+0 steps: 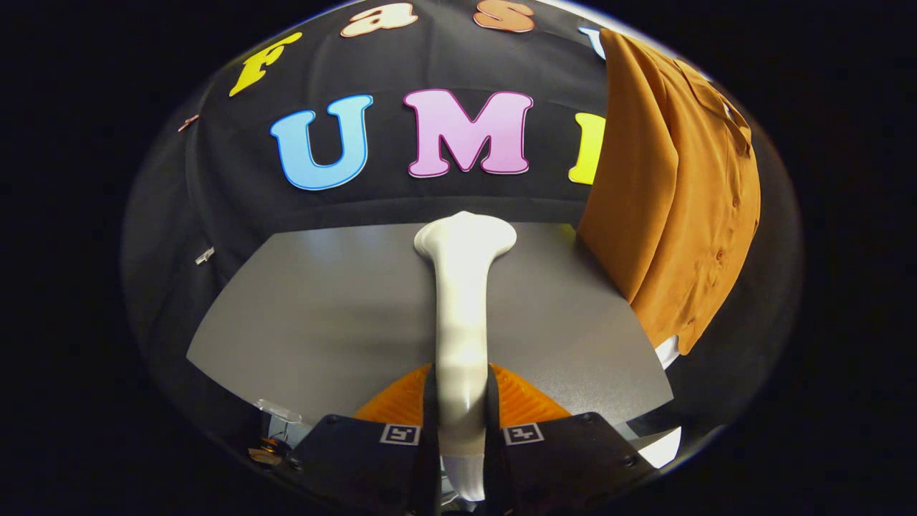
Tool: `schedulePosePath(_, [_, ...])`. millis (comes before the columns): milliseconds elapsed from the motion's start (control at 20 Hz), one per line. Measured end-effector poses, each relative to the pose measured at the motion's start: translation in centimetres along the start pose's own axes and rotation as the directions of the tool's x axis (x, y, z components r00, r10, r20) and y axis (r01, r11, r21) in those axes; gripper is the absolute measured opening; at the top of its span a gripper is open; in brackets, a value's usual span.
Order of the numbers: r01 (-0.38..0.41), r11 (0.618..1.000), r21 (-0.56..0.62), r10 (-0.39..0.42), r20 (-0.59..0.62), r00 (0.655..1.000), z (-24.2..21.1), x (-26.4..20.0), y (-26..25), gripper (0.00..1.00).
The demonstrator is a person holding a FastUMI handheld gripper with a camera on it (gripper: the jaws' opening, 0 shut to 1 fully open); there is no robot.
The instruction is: Iron the clothes twice with a garment steamer, once on the left side and once on the right side.
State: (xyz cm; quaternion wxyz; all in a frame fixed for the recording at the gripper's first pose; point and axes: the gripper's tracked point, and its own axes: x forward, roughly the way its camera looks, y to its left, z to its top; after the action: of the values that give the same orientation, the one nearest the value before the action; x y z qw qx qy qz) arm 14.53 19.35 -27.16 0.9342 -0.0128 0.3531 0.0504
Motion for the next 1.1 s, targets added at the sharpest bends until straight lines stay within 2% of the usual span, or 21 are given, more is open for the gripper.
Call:
schedulePosePath(50, [-0.009, 1.0, -0.003, 0.009, 0.01, 1.0, 0.2, -1.4, 0.2, 0.27])
schedulePosePath(100, [-0.017, 1.0, -0.005, 0.018, 0.046, 0.999, 0.5, -1.5, 0.2, 0.21])
schedulePosePath(250, [-0.064, 0.998, 0.02, 0.059, 0.17, 0.984, 3.9, -5.4, 0.2, 0.21])
schedulePosePath(350, [-0.097, 0.994, 0.042, 0.083, 0.264, 0.961, 6.2, -8.7, -0.2, 0.21])
schedulePosePath(450, [-0.099, 0.994, 0.036, 0.079, 0.369, 0.926, 8.2, -12.1, -1.3, 0.21])
schedulePosePath(600, [-0.108, 0.994, 0.019, 0.083, 0.518, 0.851, 10.8, -17.4, -3.5, 0.2])
schedulePosePath(850, [-0.069, 0.998, 0.01, 0.046, 0.661, 0.749, 13.1, -22.3, -9.9, 0.2])
schedulePosePath(950, [-0.062, 0.998, 0.032, 0.023, 0.687, 0.727, 13.4, -22.9, -13.2, 0.2])
schedulePosePath(1100, [-0.026, 0.998, 0.061, -0.023, 0.694, 0.72, 13.2, -21.9, -18.3, 0.2])
